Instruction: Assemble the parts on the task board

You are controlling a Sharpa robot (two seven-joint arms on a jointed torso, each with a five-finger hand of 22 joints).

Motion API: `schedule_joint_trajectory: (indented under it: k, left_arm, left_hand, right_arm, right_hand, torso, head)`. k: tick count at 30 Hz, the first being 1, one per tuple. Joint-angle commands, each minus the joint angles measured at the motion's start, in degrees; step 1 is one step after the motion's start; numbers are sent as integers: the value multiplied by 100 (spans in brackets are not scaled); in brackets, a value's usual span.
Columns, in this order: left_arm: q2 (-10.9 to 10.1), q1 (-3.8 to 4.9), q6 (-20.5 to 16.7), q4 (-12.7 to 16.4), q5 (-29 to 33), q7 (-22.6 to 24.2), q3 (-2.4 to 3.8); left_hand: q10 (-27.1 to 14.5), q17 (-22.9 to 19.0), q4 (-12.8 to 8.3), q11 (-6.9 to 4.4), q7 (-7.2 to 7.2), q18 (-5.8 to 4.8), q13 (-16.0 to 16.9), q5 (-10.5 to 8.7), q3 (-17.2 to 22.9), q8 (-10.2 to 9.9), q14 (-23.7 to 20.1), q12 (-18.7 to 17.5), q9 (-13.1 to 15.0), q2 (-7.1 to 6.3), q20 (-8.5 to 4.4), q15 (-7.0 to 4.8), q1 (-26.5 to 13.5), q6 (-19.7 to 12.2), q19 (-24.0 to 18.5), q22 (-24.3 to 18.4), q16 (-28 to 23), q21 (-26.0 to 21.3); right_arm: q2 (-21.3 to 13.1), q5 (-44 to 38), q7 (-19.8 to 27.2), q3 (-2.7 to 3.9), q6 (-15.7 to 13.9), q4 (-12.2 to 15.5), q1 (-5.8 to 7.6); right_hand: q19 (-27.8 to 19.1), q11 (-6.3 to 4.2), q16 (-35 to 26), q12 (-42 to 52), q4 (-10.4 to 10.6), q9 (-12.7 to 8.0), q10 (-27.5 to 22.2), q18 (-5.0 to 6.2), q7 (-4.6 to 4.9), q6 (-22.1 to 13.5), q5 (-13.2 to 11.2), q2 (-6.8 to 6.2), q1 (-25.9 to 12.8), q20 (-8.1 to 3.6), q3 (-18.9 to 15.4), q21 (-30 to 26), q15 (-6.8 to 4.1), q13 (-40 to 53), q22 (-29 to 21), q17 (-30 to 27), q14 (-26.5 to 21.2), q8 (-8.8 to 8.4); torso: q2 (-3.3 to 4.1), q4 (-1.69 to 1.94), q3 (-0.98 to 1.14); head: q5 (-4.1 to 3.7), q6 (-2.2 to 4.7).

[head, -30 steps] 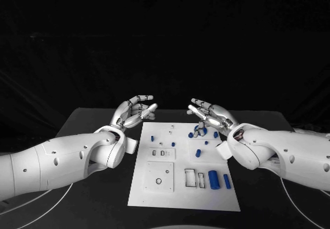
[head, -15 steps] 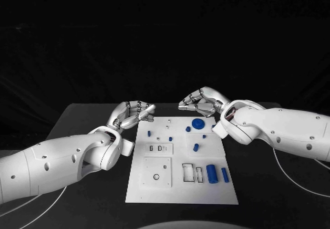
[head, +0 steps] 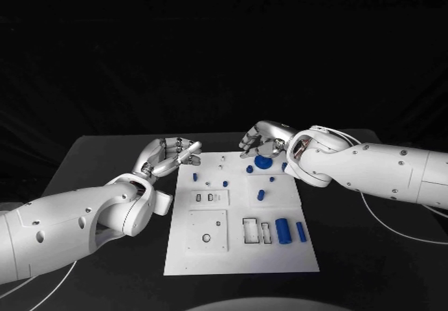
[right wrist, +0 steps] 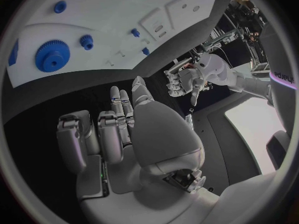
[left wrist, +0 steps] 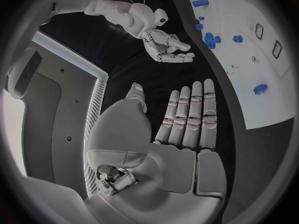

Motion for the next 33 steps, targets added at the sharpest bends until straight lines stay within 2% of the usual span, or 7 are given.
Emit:
schedule_joint_trajectory:
  k: [1, 6, 14, 18, 24, 33]
  left_arm:
    - [-6, 21, 53, 21, -40, -24, 8]
    - [-19, 30, 26, 34, -42, -27, 43]
    - [-33, 33, -21, 17, -42, -18, 58]
    - [-46, 34, -45, 5, -42, -9, 39]
    - [-50, 34, -68, -2, -42, 3, 20]
    - [-57, 34, -86, 4, -42, 12, 15]
  left_hand:
    - [11, 12, 1, 26, 0, 55, 9, -13, -30, -47, -56, -39, -1, 43, 9, -1, 2, 54, -55, -10, -33, -39]
    - [14, 29, -2, 29, 3, 57, 10, -13, -29, -105, -86, -51, 2, 81, 20, 6, 19, 78, -84, -22, -47, -54]
    - [22, 43, -4, 29, 2, 60, 12, -11, -29, -144, -103, -57, 5, 115, 27, 10, 36, 101, -100, -31, -54, -64]
    - [23, 43, -4, 29, 2, 60, 13, -11, -29, -145, -104, -57, 5, 117, 28, 10, 37, 102, -100, -31, -55, -65]
    - [30, 52, -4, 28, 1, 61, 14, -9, -32, -166, -111, -59, 8, 139, 31, 12, 45, 118, -107, -36, -58, -69]
    - [35, 57, -5, 28, 0, 62, 15, -6, -35, -181, -120, -60, 10, 153, 34, 13, 50, 130, -112, -40, -62, -73]
  right_arm:
    - [63, -1173, -617, 1, 447, -27, -43]
    - [126, -1586, -956, 2, 651, -57, -111]
    - [148, -1841, -1198, 3, 953, -91, -153]
    - [184, -1924, -1280, 3, 1042, -120, -179]
    - [272, -1996, -1411, 3, 1099, -193, -224]
    - [411, -2052, -1483, 4, 1171, -320, -261]
  right_hand:
    - [601, -37, 20, -57, -19, -16, 31, -37, -49, -8, -29, 5, 73, -40, 37, 20, -38, -2, 1506, 1505, 596, -49]
    - [601, -46, 20, -159, -43, -44, 14, -37, -49, -18, -33, 32, 151, -50, 98, 20, -33, -3, 1506, 1505, 596, -106]
    - [601, -39, 20, -209, -45, -57, 4, -37, -34, -28, -34, 30, 168, -44, 113, 20, -20, -3, 1506, 1505, 596, -136]
    - [601, -32, 20, -229, -35, -62, 4, -37, -23, -32, -35, 30, 159, -39, 114, 20, -11, -2, 1506, 1505, 596, -150]
    - [601, -20, 20, -265, -30, -71, -2, -37, -11, -41, -35, 37, 163, -27, 127, 20, 5, -1, 1506, 1505, 596, -174]
    - [601, -19, 20, -293, -37, -75, 2, -37, -13, -40, -33, 52, 187, -19, 152, 20, 12, 0, 1506, 1505, 596, -190]
  torso:
    - [45, -31, -16]
    - [69, -21, -32]
    - [87, 0, -68]
    - [73, -5, -62]
    - [51, 5, -65]
    - [22, -9, -65]
  head:
    - [-49, -19]
    - [-126, -7]
    - [-177, -17]
    - [-163, -52]
    - [-144, -96]
    - [-103, -145]
